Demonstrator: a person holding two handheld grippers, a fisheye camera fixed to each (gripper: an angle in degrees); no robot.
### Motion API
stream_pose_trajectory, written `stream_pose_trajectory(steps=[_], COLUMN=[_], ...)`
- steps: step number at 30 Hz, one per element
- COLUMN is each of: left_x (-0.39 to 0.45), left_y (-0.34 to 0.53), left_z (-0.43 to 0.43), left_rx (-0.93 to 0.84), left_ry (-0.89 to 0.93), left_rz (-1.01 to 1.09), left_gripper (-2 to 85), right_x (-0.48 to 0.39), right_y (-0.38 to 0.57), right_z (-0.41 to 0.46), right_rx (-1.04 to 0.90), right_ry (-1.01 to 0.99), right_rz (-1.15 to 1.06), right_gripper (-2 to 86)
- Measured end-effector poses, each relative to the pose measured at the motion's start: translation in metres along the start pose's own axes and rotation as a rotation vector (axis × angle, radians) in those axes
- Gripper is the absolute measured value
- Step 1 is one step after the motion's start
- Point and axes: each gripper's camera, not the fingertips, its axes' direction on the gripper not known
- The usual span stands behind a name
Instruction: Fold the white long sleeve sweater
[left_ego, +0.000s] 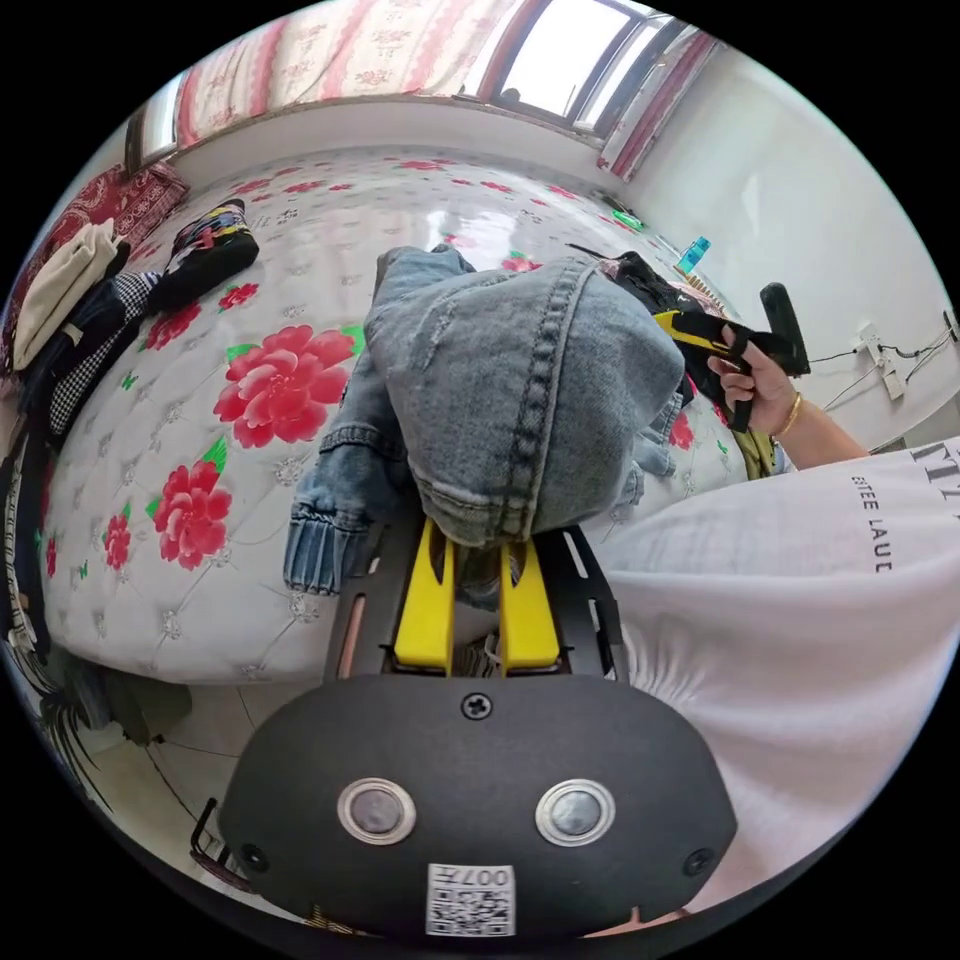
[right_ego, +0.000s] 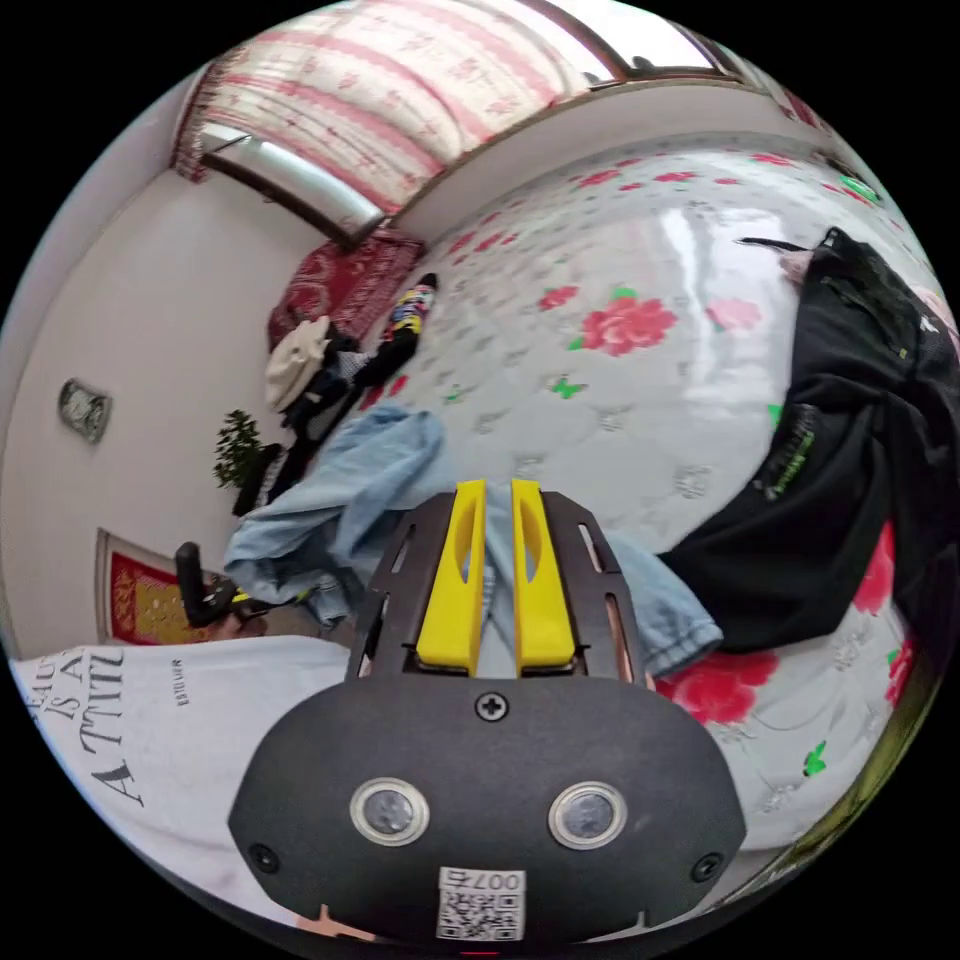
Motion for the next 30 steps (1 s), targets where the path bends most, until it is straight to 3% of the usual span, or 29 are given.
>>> stream_pose_trajectory(steps=[5, 8, 9, 12, 14, 16, 18, 20, 25, 30], left_x=[0.008, 0.015, 0.014, 0.006, -0.001, -0.007, -0.008, -0.008, 0.006, 0.013], left_y=[-0.024, -0.036, -0.04, -0.043, -0.044, -0.048, -0.055, -0.065, -0.107, -0.124], left_z=[-0.013, -0.034, -0.045, -0.075, -0.092, -0.107, -0.114, -0.117, -0.126, -0.153], left_rx=[0.013, 0.029, 0.04, 0.101, 0.141, 0.17, 0.175, 0.176, 0.171, 0.175], left_ry=[-0.023, -0.038, -0.043, -0.02, 0.008, 0.018, 0.019, 0.031, 0.039, 0.019], left_rz=[-0.114, -0.115, -0.123, -0.195, -0.243, -0.291, -0.31, -0.32, -0.274, -0.224], left_gripper=[5.9, 5.8, 5.8, 5.6, 5.4, 5.2, 5.2, 5.1, 4.8, 4.8], right_x=[0.095, 0.142, 0.173, 0.235, 0.26, 0.242, 0.204, 0.141, 0.012, -0.122], right_y=[-0.005, 0.018, 0.026, 0.055, 0.085, 0.099, 0.104, 0.105, 0.093, 0.095], right_z=[0.031, 0.022, 0.001, -0.061, -0.127, -0.157, -0.161, -0.135, 0.005, 0.134], right_rx=[-0.167, -0.247, -0.256, -0.201, -0.031, 0.106, 0.175, 0.209, -0.031, -0.349], right_ry=[0.359, 0.549, 0.671, 0.752, 0.64, 0.61, 0.592, 0.422, -0.061, -0.146], right_rz=[0.155, 0.13, 0.275, 0.545, 0.659, 0.596, 0.451, 0.232, -0.091, -0.403], right_gripper=[0.0, -0.1, -0.2, -0.1, 0.0, 0.2, 0.7, 2.5, 7.3, 10.5])
